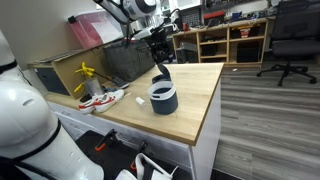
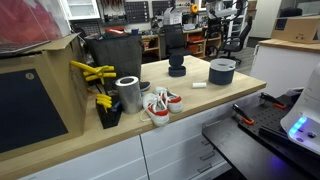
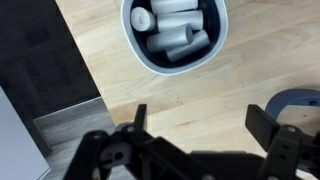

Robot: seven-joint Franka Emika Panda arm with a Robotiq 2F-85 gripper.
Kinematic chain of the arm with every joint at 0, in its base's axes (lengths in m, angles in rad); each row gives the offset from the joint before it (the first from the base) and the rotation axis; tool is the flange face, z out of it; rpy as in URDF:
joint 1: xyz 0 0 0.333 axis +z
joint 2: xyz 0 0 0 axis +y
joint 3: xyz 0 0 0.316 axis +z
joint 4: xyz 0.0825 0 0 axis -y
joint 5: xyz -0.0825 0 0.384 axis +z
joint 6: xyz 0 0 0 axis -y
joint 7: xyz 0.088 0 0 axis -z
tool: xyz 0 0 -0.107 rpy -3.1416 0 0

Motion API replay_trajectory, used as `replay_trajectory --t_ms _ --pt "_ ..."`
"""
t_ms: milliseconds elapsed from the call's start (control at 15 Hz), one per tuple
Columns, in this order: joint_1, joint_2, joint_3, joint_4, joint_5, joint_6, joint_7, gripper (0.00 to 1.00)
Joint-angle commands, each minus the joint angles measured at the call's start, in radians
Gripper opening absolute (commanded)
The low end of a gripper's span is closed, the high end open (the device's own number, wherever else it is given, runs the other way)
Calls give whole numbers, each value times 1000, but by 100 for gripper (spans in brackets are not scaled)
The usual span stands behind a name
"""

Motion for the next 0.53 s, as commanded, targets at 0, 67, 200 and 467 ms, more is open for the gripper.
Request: replay_trajectory --t_ms 0,67,200,467 --pt "4 -79 -22 -29 2 -88 -73 100" --pt "5 -95 -23 -37 -1 -115 -91 100" --pt "8 -130 -22 -75 -21 -122 -105 100" --pt "13 -186 -15 -149 -73 -129 -126 100"
